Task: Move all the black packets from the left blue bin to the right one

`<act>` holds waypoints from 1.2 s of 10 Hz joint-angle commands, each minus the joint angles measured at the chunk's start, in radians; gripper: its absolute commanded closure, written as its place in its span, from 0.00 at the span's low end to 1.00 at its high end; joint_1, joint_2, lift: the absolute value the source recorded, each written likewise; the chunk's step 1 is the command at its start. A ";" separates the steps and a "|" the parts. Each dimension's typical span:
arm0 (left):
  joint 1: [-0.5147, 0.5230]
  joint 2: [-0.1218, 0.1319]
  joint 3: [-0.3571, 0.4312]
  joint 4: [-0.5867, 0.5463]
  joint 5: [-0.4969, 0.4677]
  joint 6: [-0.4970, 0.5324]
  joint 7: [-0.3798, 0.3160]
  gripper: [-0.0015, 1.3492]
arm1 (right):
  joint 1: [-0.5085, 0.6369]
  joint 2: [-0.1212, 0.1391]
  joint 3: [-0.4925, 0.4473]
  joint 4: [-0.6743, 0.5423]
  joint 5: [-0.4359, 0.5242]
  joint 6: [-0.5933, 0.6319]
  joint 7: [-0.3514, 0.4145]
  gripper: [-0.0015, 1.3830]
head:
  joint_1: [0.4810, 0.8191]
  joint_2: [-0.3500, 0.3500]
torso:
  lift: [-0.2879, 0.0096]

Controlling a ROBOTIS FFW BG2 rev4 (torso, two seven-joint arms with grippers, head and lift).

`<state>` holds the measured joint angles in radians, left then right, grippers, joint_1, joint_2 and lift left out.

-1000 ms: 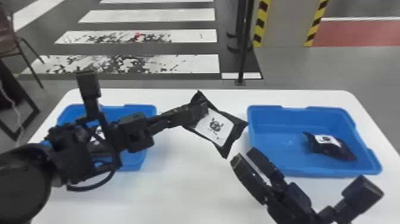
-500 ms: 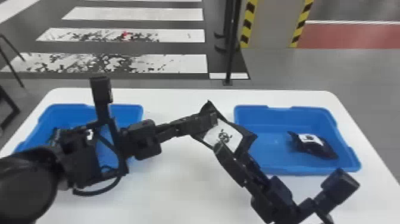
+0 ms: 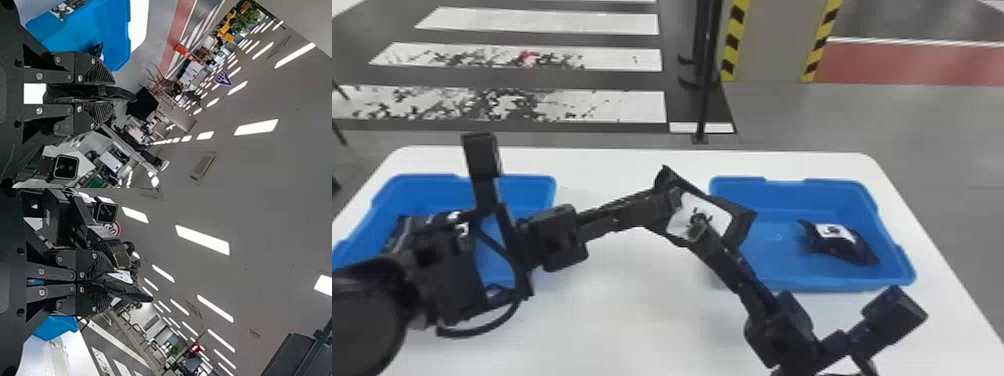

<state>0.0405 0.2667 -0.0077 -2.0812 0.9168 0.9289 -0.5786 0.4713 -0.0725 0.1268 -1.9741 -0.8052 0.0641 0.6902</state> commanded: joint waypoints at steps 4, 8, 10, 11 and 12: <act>0.156 0.020 0.060 -0.072 -0.019 -0.134 -0.024 0.10 | -0.098 -0.036 -0.067 0.059 0.025 0.034 -0.006 0.93 | 0.63 0.45 | 0.35; 0.379 -0.038 0.221 -0.257 -0.221 -0.283 -0.004 0.10 | -0.189 -0.076 -0.225 0.071 0.235 0.228 -0.041 0.90 | 0.63 0.47 | 0.35; 0.467 -0.070 0.283 -0.325 -0.297 -0.347 0.019 0.10 | -0.246 -0.092 -0.278 0.120 0.343 0.282 -0.061 0.86 | 0.63 0.48 | 0.35; 0.490 -0.077 0.291 -0.347 -0.311 -0.369 0.036 0.10 | -0.265 -0.095 -0.308 0.147 0.386 0.294 -0.074 0.80 | 0.63 0.47 | 0.35; 0.497 -0.077 0.295 -0.347 -0.309 -0.374 0.039 0.10 | -0.292 -0.096 -0.326 0.179 0.418 0.306 -0.086 0.78 | 0.63 0.45 | 0.35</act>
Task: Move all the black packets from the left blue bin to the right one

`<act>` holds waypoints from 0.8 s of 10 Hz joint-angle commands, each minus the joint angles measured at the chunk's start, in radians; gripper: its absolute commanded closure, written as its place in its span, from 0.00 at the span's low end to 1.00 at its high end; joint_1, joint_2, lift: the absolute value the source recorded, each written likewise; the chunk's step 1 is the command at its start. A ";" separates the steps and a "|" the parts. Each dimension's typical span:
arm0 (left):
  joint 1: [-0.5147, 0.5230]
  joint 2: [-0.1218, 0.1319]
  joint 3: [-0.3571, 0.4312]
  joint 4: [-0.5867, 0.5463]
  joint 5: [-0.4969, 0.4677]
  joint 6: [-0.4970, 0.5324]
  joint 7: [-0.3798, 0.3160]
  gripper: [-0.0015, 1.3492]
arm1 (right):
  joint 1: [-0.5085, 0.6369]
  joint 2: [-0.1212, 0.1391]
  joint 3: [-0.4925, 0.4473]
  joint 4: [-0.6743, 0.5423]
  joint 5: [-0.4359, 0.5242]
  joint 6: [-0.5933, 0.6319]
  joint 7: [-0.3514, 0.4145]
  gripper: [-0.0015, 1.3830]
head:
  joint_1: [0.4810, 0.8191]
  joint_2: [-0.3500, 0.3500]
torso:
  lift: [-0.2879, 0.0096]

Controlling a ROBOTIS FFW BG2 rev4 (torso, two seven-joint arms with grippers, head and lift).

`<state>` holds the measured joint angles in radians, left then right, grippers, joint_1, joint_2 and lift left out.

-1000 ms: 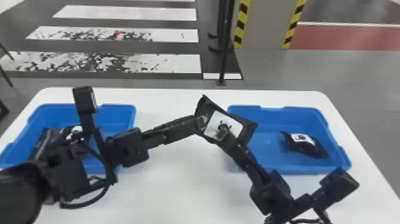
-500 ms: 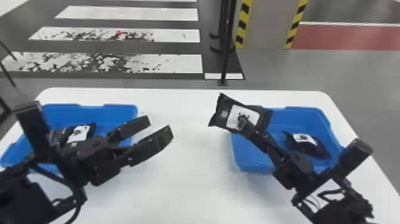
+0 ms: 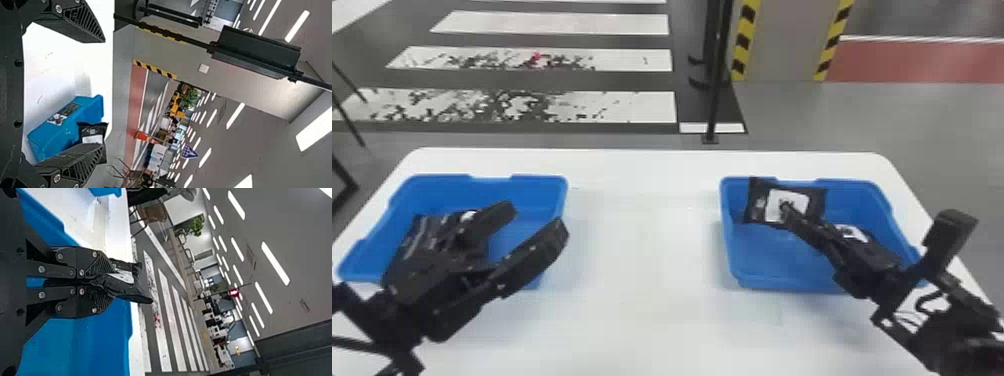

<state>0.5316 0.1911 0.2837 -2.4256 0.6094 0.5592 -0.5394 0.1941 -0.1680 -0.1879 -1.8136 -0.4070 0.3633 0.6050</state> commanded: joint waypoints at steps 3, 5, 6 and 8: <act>0.008 0.001 0.019 -0.005 -0.003 -0.027 0.006 0.10 | -0.020 0.001 -0.031 0.028 0.078 0.054 -0.037 0.07 | 0.63 0.39 | 0.35; -0.004 0.008 0.031 -0.008 -0.023 -0.027 0.022 0.09 | 0.095 0.036 -0.053 -0.092 0.084 -0.032 -0.082 0.10 | 0.63 0.39 | 0.35; -0.001 0.011 0.053 -0.008 -0.027 -0.019 0.030 0.09 | 0.176 0.068 -0.055 -0.181 0.112 -0.069 -0.111 0.10 | 0.63 0.39 | 0.35; -0.006 0.011 0.109 -0.008 -0.061 0.003 0.046 0.09 | 0.334 0.116 -0.008 -0.330 0.130 -0.162 -0.160 0.10 | 0.63 0.42 | 0.35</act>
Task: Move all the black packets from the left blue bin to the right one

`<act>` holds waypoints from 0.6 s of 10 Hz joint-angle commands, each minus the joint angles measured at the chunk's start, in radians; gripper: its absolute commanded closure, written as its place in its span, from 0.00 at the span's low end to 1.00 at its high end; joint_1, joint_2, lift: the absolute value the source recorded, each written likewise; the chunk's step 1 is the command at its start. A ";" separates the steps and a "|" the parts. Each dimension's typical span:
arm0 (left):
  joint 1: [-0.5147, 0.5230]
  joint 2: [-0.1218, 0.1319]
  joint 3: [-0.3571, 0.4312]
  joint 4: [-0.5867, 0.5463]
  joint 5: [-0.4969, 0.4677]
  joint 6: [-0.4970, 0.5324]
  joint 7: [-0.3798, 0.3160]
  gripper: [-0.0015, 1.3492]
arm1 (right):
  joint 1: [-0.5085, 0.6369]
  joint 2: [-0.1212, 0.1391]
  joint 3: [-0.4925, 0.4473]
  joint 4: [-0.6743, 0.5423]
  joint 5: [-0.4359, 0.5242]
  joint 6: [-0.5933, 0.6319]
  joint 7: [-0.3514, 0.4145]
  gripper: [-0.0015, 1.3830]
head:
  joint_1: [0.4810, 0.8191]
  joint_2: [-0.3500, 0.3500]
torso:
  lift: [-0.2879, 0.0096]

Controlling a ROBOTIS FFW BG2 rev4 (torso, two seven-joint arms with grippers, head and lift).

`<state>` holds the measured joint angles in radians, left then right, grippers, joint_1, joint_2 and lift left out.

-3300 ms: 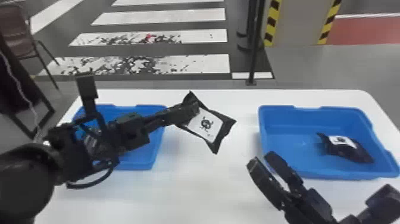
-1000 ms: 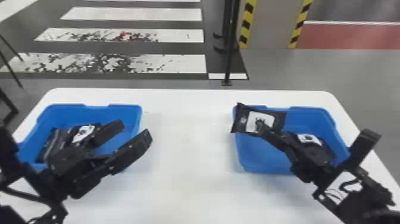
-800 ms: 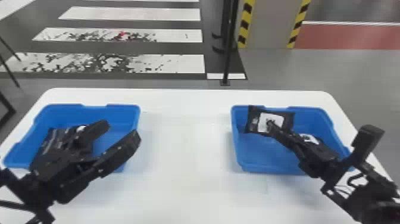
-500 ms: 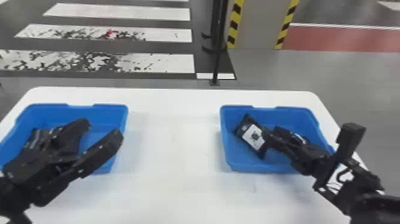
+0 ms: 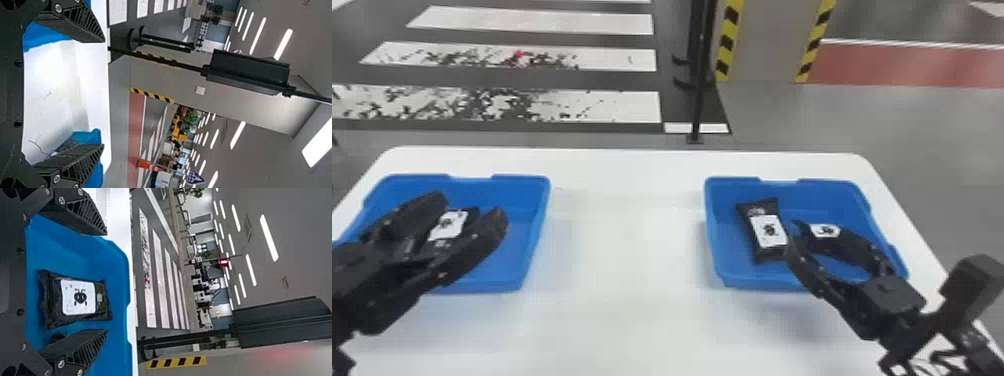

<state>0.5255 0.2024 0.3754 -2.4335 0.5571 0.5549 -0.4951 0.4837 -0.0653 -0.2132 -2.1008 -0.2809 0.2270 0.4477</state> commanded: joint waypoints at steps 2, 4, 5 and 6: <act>-0.010 0.000 0.073 0.000 -0.059 0.056 0.017 0.09 | 0.140 0.045 0.064 -0.095 -0.018 -0.082 -0.021 0.10 | 0.63 0.54 | 0.35; -0.054 0.002 0.107 0.027 -0.138 0.154 0.041 0.09 | 0.226 0.066 0.076 -0.141 -0.052 -0.097 -0.026 0.11 | 0.63 0.64 | 0.35; -0.101 0.003 0.125 0.052 -0.194 0.216 0.043 0.09 | 0.265 0.066 0.080 -0.163 -0.064 -0.097 -0.026 0.11 | 0.63 0.70 | 0.35; -0.150 0.011 0.131 0.093 -0.220 0.272 0.044 0.09 | 0.299 0.066 0.084 -0.185 -0.064 -0.097 -0.026 0.11 | 0.63 0.76 | 0.35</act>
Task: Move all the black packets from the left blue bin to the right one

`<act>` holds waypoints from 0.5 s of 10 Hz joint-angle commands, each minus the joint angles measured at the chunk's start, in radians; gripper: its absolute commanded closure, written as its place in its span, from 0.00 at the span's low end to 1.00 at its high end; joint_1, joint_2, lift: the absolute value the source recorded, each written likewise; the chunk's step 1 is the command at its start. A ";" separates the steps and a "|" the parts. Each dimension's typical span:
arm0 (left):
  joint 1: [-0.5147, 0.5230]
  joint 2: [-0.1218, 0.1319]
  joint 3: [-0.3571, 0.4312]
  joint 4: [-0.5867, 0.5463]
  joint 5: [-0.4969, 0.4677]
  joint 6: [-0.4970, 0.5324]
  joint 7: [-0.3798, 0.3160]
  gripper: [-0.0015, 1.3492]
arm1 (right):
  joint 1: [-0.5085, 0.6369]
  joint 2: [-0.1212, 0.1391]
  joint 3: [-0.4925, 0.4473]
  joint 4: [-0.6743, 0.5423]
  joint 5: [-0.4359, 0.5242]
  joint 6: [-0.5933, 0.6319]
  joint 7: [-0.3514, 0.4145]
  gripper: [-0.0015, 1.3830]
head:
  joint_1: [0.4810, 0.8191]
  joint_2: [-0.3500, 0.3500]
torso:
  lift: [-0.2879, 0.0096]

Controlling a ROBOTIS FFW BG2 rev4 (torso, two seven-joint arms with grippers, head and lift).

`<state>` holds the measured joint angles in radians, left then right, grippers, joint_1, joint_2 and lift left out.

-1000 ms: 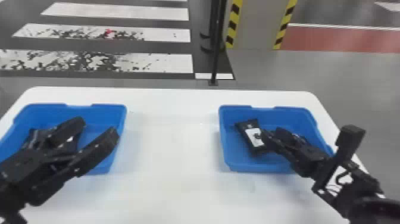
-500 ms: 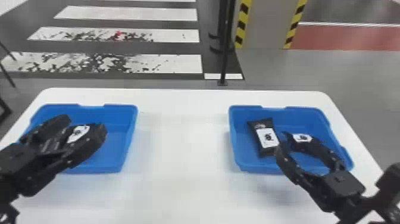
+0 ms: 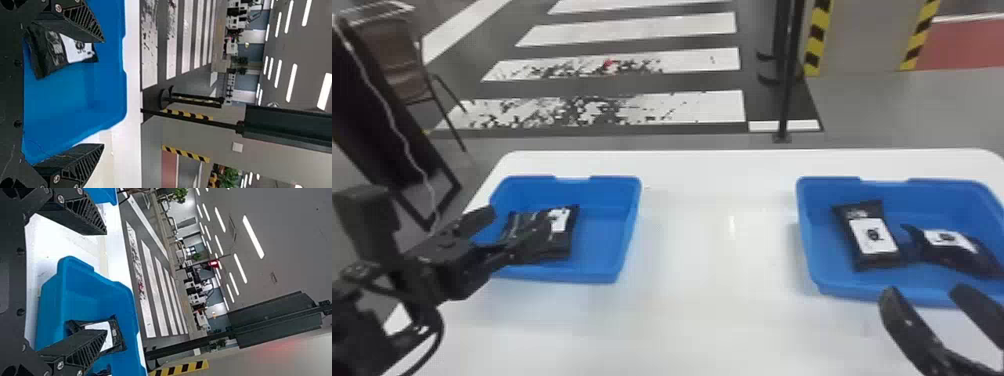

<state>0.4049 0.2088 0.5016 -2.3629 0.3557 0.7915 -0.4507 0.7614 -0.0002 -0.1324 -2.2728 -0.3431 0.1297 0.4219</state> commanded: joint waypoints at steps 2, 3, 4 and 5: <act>-0.133 0.034 -0.009 0.143 -0.083 0.094 0.000 0.09 | 0.058 0.001 0.003 -0.026 -0.002 -0.002 0.000 0.11 | 0.63 0.83 | 0.35; -0.189 0.049 -0.033 0.217 -0.098 0.124 0.000 0.10 | 0.061 0.001 0.005 -0.021 -0.008 0.000 0.000 0.11 | 0.63 0.86 | 0.35; -0.245 0.066 -0.067 0.288 -0.114 0.153 0.000 0.10 | 0.058 0.001 0.007 -0.018 -0.010 0.000 0.000 0.11 | 0.63 0.89 | 0.35; -0.302 0.070 -0.091 0.337 -0.158 0.200 0.004 0.10 | 0.058 0.001 0.009 -0.016 -0.014 0.000 0.000 0.11 | 0.63 0.89 | 0.35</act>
<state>0.1344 0.2750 0.4254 -2.0552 0.2198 0.9674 -0.4468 0.8201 0.0000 -0.1242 -2.2901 -0.3547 0.1294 0.4218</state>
